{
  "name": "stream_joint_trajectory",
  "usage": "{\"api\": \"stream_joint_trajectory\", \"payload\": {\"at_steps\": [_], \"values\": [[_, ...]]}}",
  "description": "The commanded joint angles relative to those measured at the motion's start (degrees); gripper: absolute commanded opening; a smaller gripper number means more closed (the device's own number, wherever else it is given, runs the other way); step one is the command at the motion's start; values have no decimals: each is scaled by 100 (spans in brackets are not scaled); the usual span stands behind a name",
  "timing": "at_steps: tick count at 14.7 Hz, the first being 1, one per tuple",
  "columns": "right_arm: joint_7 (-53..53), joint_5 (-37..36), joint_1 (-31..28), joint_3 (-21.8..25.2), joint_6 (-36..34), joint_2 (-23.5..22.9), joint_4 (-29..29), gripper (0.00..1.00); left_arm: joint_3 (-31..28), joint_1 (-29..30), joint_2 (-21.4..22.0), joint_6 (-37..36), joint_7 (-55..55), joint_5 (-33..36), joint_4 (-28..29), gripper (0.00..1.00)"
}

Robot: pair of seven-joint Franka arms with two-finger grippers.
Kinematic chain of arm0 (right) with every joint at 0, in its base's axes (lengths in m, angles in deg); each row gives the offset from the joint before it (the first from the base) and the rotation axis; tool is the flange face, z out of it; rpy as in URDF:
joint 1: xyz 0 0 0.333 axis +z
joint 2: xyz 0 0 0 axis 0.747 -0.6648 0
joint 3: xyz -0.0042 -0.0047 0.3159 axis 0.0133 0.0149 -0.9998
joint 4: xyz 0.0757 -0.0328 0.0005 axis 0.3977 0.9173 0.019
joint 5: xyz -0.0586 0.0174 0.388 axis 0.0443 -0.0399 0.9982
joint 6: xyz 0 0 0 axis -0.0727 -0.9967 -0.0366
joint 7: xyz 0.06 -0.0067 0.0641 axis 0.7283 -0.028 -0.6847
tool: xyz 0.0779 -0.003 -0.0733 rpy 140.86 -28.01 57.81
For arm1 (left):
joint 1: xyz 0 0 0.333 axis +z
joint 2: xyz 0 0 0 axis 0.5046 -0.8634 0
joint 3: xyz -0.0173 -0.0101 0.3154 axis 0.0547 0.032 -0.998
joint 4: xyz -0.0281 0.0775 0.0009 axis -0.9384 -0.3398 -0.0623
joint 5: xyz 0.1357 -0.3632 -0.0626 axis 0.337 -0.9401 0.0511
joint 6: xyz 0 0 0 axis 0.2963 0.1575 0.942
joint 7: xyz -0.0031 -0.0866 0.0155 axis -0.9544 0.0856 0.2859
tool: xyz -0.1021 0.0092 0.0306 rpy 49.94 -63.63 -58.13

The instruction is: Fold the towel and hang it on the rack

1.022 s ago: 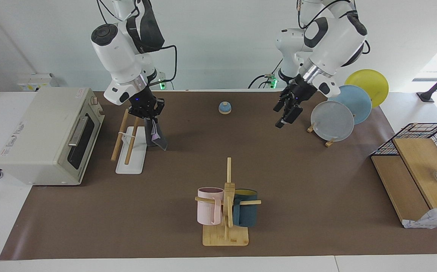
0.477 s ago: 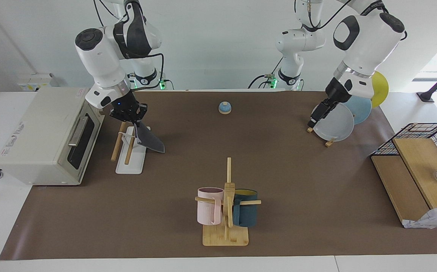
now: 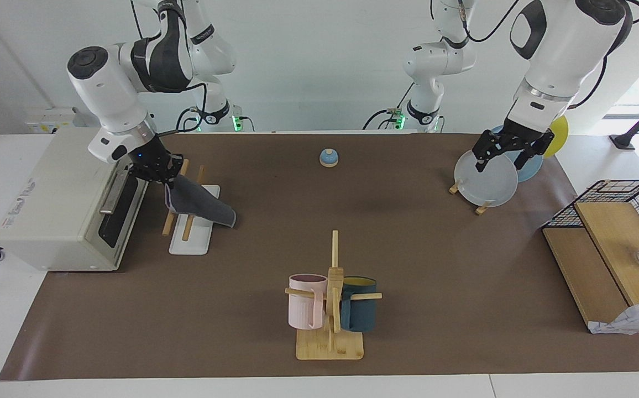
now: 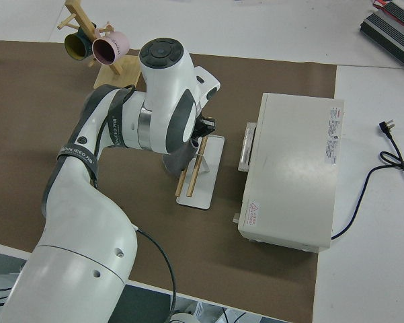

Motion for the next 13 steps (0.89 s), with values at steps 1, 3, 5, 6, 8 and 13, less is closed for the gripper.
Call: {"api": "stream_joint_trajectory", "payload": {"at_steps": [1, 3, 5, 6, 8, 13], "values": [[-345, -258, -157, -61, 66, 90, 110, 0, -124, -207, -59, -409, 254, 66, 49, 100], [-337, -259, -157, -61, 40, 90, 110, 0, -360, -435, -58, -534, 219, -66, 68, 100], [-345, -328, -157, -52, 75, 99, 171, 0, -783, -638, -119, -455, 210, -215, -54, 100], [-337, -390, -157, -52, 93, 125, 241, 0, -784, -638, -146, -481, 210, -190, -203, 100], [-354, -399, -270, -52, 102, 125, 312, 0, -784, -638, -199, -665, 227, -146, -406, 100], [-538, -417, -473, -52, 259, 90, 461, 0, -784, -629, -146, -692, 245, -84, -301, 100]]}}
